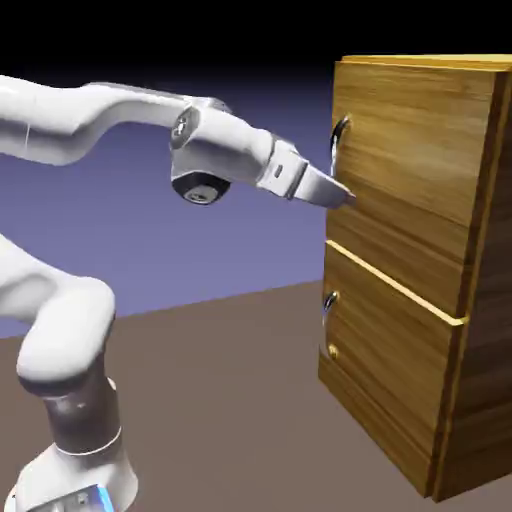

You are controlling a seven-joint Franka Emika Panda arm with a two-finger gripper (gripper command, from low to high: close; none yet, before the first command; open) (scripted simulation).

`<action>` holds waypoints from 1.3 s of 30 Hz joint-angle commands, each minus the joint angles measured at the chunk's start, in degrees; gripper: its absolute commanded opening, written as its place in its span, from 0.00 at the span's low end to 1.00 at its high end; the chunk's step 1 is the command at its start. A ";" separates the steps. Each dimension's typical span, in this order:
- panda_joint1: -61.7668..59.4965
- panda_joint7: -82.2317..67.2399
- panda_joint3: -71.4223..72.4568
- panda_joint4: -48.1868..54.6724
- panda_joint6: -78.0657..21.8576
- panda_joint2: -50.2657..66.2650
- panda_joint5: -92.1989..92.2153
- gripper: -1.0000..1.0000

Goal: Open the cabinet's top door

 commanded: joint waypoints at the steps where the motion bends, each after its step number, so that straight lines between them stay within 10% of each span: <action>1: -0.73 -1.73 0.87 0.30 -0.10 -0.48 2.50 0.50; 37: -32.24 -53.13 31.52 15.67 -6.29 -10.39 77.52 0.50; 38: -32.24 -53.13 31.52 15.67 -6.29 -10.39 77.52 0.00; 39: -32.24 -53.13 31.52 15.67 -6.29 -10.39 77.52 0.00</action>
